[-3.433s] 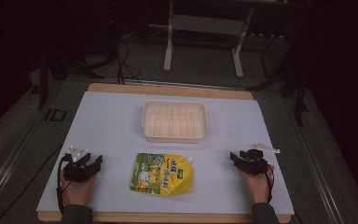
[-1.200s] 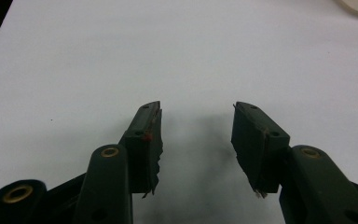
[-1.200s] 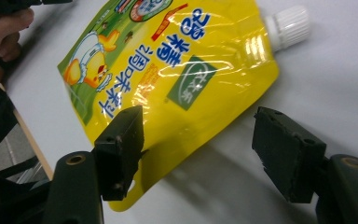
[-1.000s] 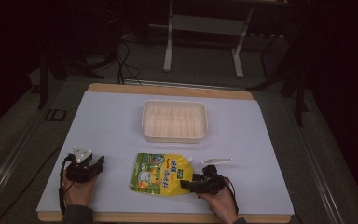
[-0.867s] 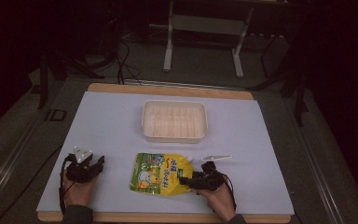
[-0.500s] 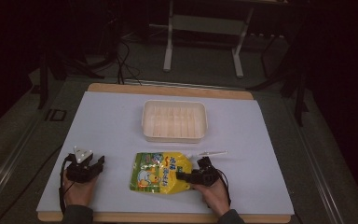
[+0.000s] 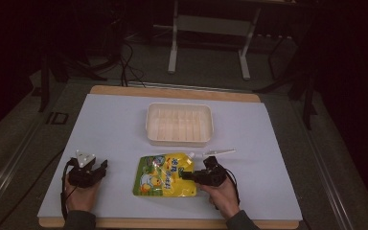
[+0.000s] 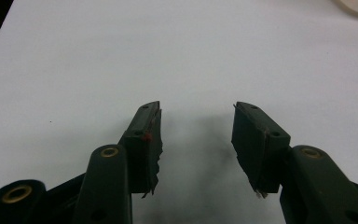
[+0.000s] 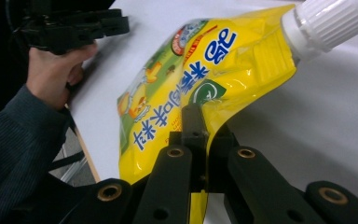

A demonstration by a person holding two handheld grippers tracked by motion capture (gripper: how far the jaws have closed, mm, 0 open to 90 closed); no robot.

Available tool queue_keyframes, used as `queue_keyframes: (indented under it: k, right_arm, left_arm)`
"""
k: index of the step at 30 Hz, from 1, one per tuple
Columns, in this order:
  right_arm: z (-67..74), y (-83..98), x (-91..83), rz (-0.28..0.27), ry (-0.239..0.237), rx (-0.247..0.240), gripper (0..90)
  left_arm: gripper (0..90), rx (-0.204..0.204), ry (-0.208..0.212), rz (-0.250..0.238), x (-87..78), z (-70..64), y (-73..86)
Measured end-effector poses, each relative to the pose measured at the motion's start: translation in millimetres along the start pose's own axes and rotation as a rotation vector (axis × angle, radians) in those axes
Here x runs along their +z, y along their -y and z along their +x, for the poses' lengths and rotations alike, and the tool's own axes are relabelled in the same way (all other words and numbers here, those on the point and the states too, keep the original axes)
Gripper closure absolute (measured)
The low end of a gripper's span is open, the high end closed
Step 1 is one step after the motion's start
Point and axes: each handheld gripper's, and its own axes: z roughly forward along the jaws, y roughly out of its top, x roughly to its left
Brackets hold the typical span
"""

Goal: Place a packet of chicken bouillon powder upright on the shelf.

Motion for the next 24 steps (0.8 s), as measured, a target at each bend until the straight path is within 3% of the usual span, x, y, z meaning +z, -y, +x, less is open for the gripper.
queue_keyframes:
  k: [17,24]
  right_arm:
    - [32.0,-41.0,-0.9,-0.013,-0.060,-0.104,90.0]
    - [43.3,-52.2,0.7,-0.022,-0.087,-0.125,90.0]
  left_arm:
    - [52.4,-0.007,-0.002,-0.008,-0.6,0.3,0.1]
    - [52.4,-0.007,-0.002,-0.010,-0.7,0.2,0.1]
